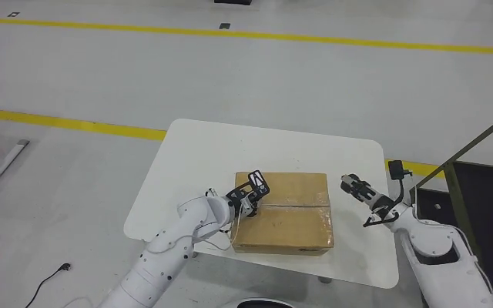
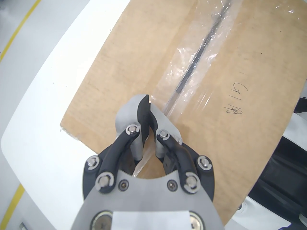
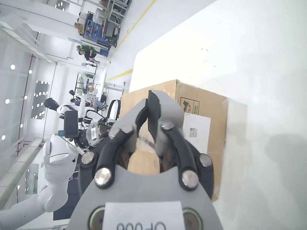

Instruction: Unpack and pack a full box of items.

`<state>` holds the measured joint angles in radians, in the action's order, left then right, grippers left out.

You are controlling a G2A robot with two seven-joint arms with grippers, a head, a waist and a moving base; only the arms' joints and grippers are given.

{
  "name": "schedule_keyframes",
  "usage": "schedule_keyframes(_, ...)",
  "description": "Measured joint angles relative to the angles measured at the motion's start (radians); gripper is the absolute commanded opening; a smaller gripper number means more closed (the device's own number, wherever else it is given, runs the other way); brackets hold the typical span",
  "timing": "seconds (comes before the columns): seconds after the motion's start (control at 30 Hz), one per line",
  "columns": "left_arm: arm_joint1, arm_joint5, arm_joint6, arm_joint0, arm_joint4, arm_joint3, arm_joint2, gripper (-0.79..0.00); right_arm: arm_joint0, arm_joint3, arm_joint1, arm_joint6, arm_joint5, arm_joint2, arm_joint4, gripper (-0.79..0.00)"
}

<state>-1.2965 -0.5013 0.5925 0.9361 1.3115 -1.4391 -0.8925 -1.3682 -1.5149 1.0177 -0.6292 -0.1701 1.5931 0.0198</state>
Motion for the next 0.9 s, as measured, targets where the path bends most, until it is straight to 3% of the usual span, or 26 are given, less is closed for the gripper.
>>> schedule_keyframes(0.47,-0.002,-0.003,-0.001,0.001,0.001,-0.004,0.001,-0.785,0.012,0.045,-0.007,-0.184,0.016,-0.050,0.015,-0.462)
schedule_keyframes(0.7,-0.003,-0.006,-0.004,-0.002,0.004,0.003,0.002,-0.785,0.016,0.053,-0.010,-0.215,0.006,-0.054,0.001,-0.785)
schedule_keyframes(0.9,-0.004,-0.008,-0.009,-0.004,0.003,0.009,0.002,-0.785,0.022,0.053,-0.012,-0.214,0.010,-0.059,0.022,-0.785)
